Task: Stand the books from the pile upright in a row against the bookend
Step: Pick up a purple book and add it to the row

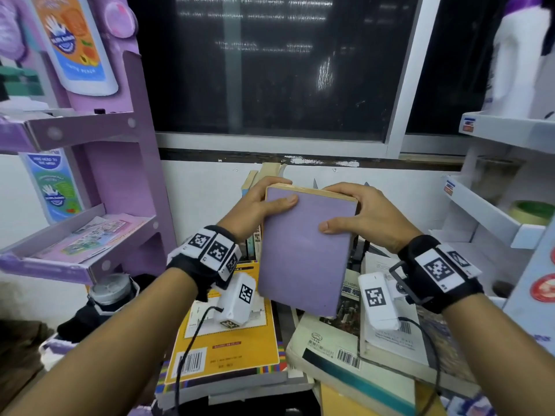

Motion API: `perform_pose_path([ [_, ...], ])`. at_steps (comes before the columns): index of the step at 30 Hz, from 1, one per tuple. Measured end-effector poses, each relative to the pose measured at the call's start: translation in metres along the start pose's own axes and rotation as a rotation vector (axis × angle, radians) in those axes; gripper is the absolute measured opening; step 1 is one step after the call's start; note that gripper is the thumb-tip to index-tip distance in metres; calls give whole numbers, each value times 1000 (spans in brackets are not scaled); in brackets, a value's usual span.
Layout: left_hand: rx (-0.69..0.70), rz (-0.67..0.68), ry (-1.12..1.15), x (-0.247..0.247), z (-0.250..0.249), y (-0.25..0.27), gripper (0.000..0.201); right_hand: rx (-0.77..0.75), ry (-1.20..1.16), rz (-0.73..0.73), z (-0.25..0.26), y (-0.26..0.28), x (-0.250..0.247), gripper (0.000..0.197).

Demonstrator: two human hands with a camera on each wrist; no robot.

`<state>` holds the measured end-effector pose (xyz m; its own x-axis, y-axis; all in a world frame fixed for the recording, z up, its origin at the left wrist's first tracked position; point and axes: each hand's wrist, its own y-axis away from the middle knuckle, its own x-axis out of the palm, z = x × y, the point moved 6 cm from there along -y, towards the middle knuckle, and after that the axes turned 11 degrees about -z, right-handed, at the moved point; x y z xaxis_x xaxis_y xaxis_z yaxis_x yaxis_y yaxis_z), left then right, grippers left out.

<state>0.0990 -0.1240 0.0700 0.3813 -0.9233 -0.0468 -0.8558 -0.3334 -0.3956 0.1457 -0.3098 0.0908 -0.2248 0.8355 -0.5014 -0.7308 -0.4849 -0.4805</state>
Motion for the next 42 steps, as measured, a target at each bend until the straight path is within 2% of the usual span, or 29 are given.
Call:
perform_pose_path([
  [2,71,-50,-88,-10,-3,-13,44,2,32,-35,2,-2,-4,47],
  [4,113,-179,-105,-23,-4,-26,40,12,68,-85,2,-6,-7,45],
  [6,110,-290,-168,-33,2,-36,35,19,122,-146,0,-12,-11,44],
  [8,90,-335,-248,-38,11,-45,35,31,182,-191,-2,-19,-11,45],
  [14,31,-349,-439,-36,35,-69,50,95,311,-290,-16,-41,0,42],
  [18,49,-276,-544,-26,48,-80,66,136,367,-299,-22,-57,12,40],
  [21,57,-285,-629,-24,55,-87,74,163,447,-312,-26,-67,21,35],
  [23,84,-306,-650,-26,59,-92,66,177,434,-319,-33,-75,30,37],
  [26,125,-360,-609,-30,61,-97,36,202,475,-327,-45,-83,42,41],
  [28,157,-366,-579,-30,59,-100,25,218,472,-337,-51,-88,49,44],
  [34,159,-327,-534,-31,68,-104,27,279,454,-381,-66,-98,72,39],
  [42,239,-322,-586,-33,68,-102,29,296,474,-380,-80,-98,96,49],
])
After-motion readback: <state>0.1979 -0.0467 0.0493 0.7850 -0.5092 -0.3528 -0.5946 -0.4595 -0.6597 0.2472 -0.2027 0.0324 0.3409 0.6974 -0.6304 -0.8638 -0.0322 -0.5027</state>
